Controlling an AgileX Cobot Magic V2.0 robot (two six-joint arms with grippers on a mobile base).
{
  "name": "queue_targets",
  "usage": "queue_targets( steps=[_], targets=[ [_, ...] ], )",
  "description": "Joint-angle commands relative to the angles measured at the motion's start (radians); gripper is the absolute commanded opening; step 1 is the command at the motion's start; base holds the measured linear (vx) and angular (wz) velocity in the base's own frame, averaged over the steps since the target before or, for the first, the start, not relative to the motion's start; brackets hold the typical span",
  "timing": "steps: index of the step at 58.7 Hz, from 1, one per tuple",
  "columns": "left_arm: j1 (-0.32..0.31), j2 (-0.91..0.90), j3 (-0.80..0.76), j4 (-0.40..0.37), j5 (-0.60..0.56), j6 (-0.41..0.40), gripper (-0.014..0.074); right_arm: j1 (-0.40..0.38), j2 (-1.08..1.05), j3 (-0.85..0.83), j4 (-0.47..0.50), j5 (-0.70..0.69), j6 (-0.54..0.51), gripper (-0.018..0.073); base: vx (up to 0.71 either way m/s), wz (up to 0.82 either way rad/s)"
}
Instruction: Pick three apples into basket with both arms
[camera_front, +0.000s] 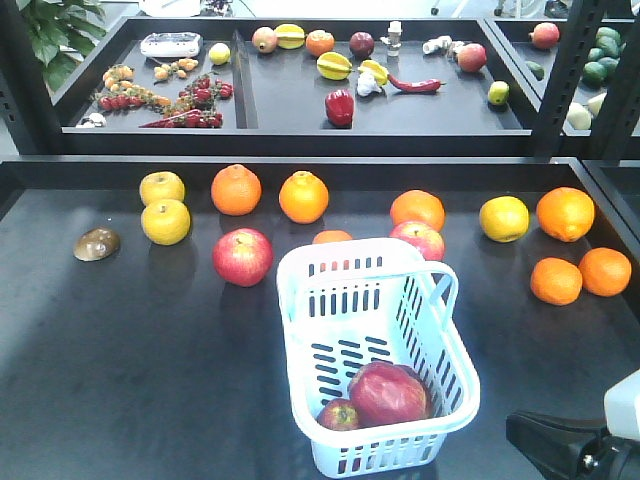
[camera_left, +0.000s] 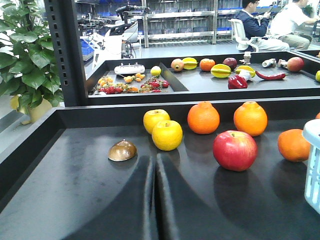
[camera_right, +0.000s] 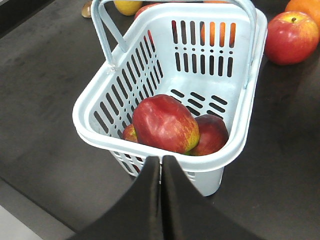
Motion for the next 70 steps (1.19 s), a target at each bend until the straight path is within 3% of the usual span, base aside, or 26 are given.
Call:
queue_targets(
  steps=[1,39,49,57,63,70],
  targets=[
    [0.0,-0.014,-0.025,-0.004,-0.06,-0.008,-0.0006,-0.003,0.0,-0.027,0.015,-0.044,-0.006,-0.0008,0.0,0.0],
    [0.0,-0.014,-0.025,-0.005,-0.06,-0.008,-0.0006,-0.003,0.0,-0.027,0.015,-0.045,-0.006,-0.0008,0.0,0.0],
    [0.0,-0.014,-0.025,-0.005,-0.06,-0.008,-0.0006,-0.003,-0.035,-0.026,-0.057,-0.021,0.012,-0.0008,0.0,0.0],
    [0.0,-0.013,-0.025,-0.005,-0.06,-0.008,-0.0006,-0.003,-0.131,-0.026,-0.207,-0.001,0.207,-0.0008,0.0,0.0],
    [0.0,-0.013,-0.025,-0.005,-0.06,-0.008,-0.0006,-0.004,-0.221,-0.015,-0.431,-0.021,0.467,-0.0008,0.0,0.0],
    [0.0,-0.013,-0.025,-0.005,-0.06,-0.008,-0.0006,-0.004,-0.295,0.088,-0.654,-0.178,0.692,-0.0008,0.0,0.0]
  ],
)
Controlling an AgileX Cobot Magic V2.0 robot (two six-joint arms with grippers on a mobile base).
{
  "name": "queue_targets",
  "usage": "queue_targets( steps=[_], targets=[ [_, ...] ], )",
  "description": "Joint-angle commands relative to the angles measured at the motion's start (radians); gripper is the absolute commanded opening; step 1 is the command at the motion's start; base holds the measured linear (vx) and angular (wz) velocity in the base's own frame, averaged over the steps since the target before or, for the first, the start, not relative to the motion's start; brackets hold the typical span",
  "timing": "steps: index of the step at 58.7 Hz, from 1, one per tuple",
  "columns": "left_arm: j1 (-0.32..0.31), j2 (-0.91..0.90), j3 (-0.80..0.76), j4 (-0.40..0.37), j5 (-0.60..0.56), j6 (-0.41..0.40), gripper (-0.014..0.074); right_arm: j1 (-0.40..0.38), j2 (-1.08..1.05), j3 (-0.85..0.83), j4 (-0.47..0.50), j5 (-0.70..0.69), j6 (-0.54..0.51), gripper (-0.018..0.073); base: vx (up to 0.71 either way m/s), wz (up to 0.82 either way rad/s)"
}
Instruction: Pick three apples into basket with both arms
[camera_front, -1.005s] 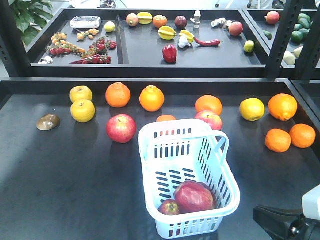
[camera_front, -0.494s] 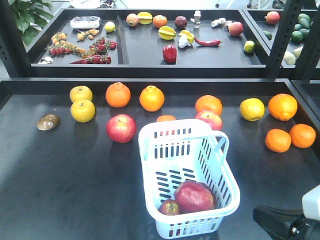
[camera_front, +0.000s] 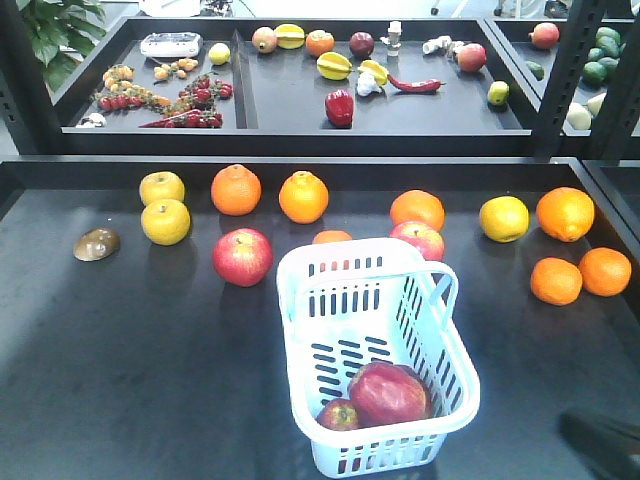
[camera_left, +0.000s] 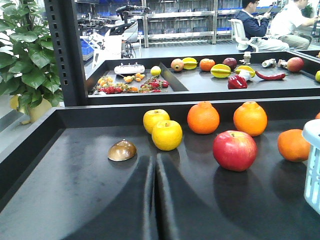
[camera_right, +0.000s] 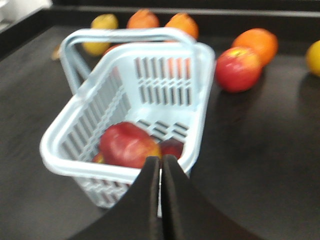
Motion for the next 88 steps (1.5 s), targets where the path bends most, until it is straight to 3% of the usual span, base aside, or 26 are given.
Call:
queue_targets(
  steps=[1,9,18,33,42,51,61,66,88],
  targets=[
    [0.0,-0.013,-0.025,-0.006,-0.06,-0.007,-0.0006,-0.004,-0.048,0.067,-0.177,-0.201,0.183,-0.0008,0.0,0.0],
    [0.0,-0.013,-0.025,-0.006,-0.06,-0.007,-0.0006,-0.004,-0.14,0.212,-0.177,-0.368,0.22,-0.0008,0.0,0.0],
    [0.0,-0.013,-0.025,-0.006,-0.06,-0.007,-0.0006,-0.021,-0.268,0.251,-0.168,-0.327,0.202,-0.0008,0.0,0.0],
    [0.0,-0.013,-0.025,-0.006,-0.06,-0.007,-0.0006,-0.247,-0.386,0.253,-0.177,-0.327,0.196,-0.0008,0.0,0.0],
    [0.0,-0.013,-0.025,-0.006,-0.06,-0.007,-0.0006,-0.343,-0.386,0.253,-0.177,-0.329,0.199,-0.0008,0.0,0.0],
    [0.0,-0.013,-0.025,-0.006,-0.06,-0.007,-0.0006,-0.421,-0.386,0.253,-0.204,-0.35,0.27,-0.0008,0.0,0.0],
    [0.0,-0.013,-0.025,-0.006,-0.06,-0.007,-0.0006,-0.421,-0.386,0.253,-0.386,-0.359,0.491,-0.0008,0.0,0.0],
    [0.0,-0.013,-0.025,-0.006,-0.06,-0.007,-0.0006,-0.421,-0.386,0.253,-0.437,-0.359,0.55,-0.0008,0.0,0.0],
    [0.0,-0.013,-0.025,-0.006,-0.06,-0.007,-0.0006,-0.421,-0.386,0.253,-0.42,-0.355,0.464,-0.0008,0.0,0.0]
  ],
)
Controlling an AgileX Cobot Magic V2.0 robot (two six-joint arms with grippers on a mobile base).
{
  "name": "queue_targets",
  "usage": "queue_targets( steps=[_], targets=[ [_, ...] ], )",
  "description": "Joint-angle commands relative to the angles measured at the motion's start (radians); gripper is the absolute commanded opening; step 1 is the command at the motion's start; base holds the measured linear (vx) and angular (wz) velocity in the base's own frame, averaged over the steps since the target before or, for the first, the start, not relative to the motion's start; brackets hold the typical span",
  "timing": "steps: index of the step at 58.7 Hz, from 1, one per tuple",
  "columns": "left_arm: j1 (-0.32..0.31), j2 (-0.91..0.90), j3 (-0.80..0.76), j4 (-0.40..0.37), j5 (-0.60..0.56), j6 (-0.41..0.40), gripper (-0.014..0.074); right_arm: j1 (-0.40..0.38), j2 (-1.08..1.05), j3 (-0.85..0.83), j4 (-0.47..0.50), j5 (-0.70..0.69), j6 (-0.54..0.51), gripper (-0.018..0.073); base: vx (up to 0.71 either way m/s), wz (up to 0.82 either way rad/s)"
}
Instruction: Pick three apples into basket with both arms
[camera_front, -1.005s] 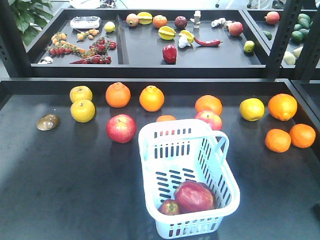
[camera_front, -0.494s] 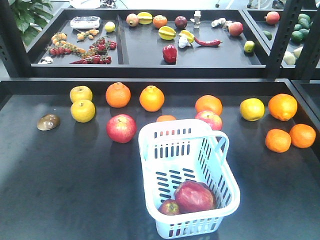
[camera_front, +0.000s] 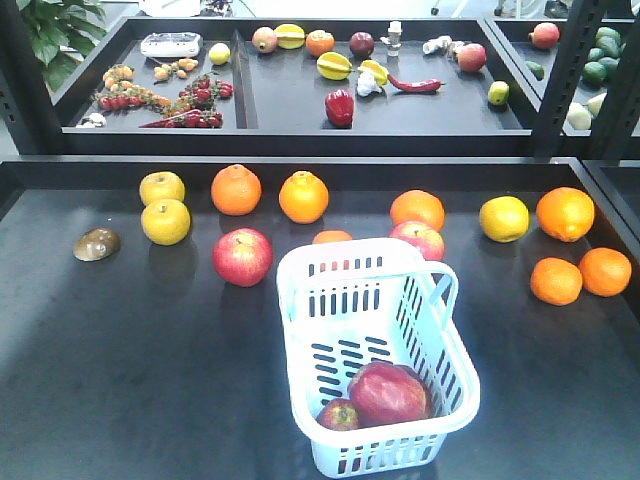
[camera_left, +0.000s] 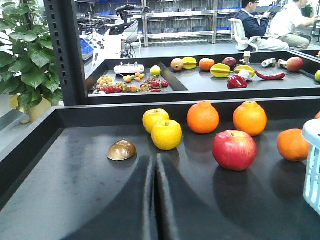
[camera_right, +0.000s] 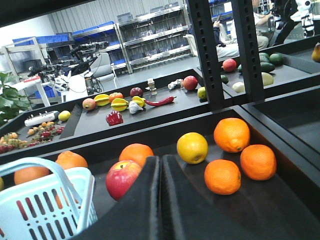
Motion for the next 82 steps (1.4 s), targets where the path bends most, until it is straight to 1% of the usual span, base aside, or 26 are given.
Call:
queue_targets(
  steps=[1,13,18,24,82],
  targets=[
    [0.0,-0.013,-0.026,-0.006,-0.062,-0.006,-0.0006,-0.005,-0.012,0.015,0.001,-0.074,-0.05,-0.0008,0.0,0.0],
    [0.0,-0.013,-0.026,-0.006,-0.062,-0.006,-0.0006,-0.005,-0.012,0.015,0.128,-0.074,-0.18,-0.0008,0.0,0.0],
    [0.0,-0.013,-0.026,-0.006,-0.062,-0.006,-0.0006,-0.005,-0.012,0.015,0.176,-0.074,-0.18,-0.0008,0.0,0.0],
    [0.0,-0.013,-0.026,-0.006,-0.062,-0.006,-0.0006,-0.005,-0.012,0.015,0.21,-0.074,-0.167,-0.0008,0.0,0.0],
    [0.0,-0.013,-0.026,-0.006,-0.062,-0.006,-0.0006,-0.005,-0.012,0.014,0.213,-0.074,-0.17,-0.0008,0.0,0.0]
  ],
)
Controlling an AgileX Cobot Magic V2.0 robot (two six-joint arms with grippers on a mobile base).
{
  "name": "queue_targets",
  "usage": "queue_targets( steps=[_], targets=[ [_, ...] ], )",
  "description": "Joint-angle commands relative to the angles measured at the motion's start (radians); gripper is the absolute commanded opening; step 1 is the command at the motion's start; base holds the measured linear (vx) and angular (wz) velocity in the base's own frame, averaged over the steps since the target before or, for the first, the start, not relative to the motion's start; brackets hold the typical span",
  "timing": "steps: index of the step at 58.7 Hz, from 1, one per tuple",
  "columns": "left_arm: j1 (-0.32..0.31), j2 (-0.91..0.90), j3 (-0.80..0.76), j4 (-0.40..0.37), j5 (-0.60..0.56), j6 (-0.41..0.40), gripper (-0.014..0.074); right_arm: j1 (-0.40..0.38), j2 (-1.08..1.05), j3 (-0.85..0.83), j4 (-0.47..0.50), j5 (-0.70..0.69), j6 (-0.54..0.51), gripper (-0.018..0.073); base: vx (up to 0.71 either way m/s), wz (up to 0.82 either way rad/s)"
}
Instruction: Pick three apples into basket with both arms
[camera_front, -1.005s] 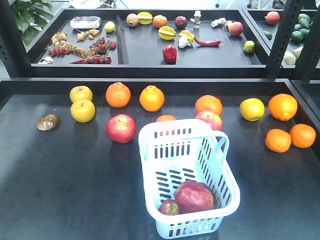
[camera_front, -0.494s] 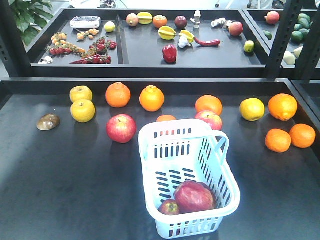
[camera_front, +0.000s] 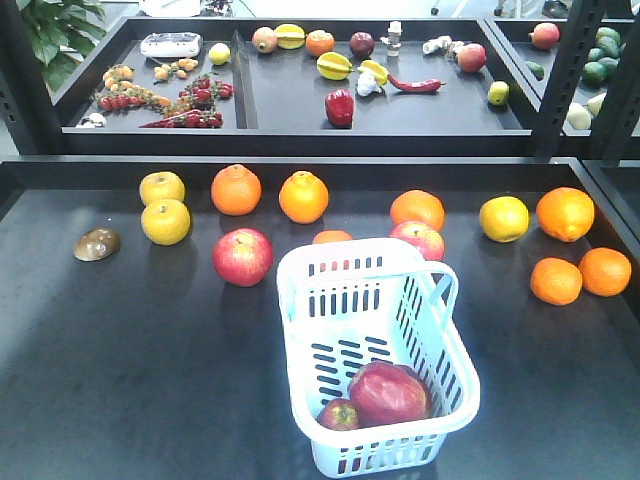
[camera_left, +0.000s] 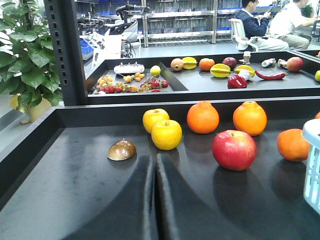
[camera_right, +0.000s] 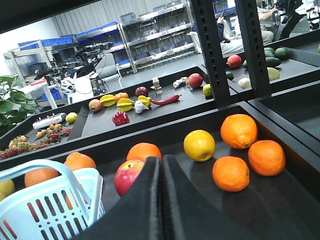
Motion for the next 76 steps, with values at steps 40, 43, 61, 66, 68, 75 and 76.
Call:
queue_targets(
  steps=[40,43,61,66,68,75,76],
  targets=[
    [0.0,-0.013,-0.026,-0.006,-0.062,-0.006,-0.0006,-0.005,-0.012,0.014,-0.003,-0.073,-0.008,-0.0008,0.0,0.0],
    [0.0,-0.013,-0.026,-0.006,-0.062,-0.006,-0.0006,-0.005,-0.012,0.014,-0.005,-0.073,-0.011,-0.0008,0.0,0.0],
    [0.0,-0.013,-0.026,-0.006,-0.062,-0.006,-0.0006,-0.005,-0.012,0.014,-0.092,-0.073,-0.02,-0.0008,0.0,0.0],
    [0.0,-0.013,-0.026,-0.006,-0.062,-0.006,-0.0006,-0.005,-0.012,0.014,-0.095,-0.074,-0.019,-0.0008,0.0,0.0],
    [0.0,-0.013,-0.026,-0.006,-0.062,-0.006,-0.0006,-0.005,-0.012,0.014,-0.095,-0.074,-0.019,-0.0008,0.0,0.0],
    [0.0,-0.013,-0.026,-0.006,-0.062,-0.006,-0.0006,-0.005,-0.012,0.014,-0.095,-0.074,-0.019,-0.0008,0.0,0.0],
    [0.0,-0.013,-0.026,-0.006,-0.062,-0.006,-0.0006,-0.005,-0.012,0.014,-0.095,-0.074,-0.019,-0.0008,0.0,0.0]
  ],
)
